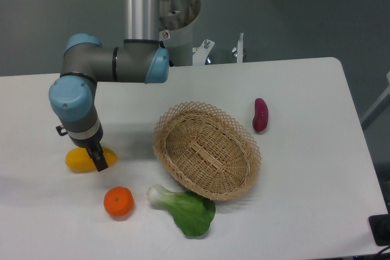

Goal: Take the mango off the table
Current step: 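Lower the gripper onto the yellow mango and close on it, then lift the held mango and carry it toward the wicker basket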

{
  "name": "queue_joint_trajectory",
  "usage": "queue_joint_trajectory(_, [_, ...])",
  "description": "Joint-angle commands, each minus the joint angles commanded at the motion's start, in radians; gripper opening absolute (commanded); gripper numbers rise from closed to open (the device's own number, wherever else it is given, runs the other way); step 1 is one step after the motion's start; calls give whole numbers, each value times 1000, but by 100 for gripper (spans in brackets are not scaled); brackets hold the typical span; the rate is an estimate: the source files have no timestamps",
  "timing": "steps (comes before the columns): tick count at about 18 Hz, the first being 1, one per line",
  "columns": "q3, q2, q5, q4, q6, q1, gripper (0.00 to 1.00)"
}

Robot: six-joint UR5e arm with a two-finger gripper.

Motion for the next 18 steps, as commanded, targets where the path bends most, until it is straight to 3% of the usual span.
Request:
queue_joint_trajectory(5, [-3, -20, 2, 11, -43, -8, 96])
queue_joint_trajectory(9, [0, -9, 2, 17, -60, -12, 37])
queue_joint_trajectory(10, [2, -5, 0, 17, -60, -11, 30])
queue_joint_trajectory(15, [8, 27, 2, 14, -71, -3, 29])
queue_joint_trajectory(18, [6, 77, 3, 8, -72, 49, 31])
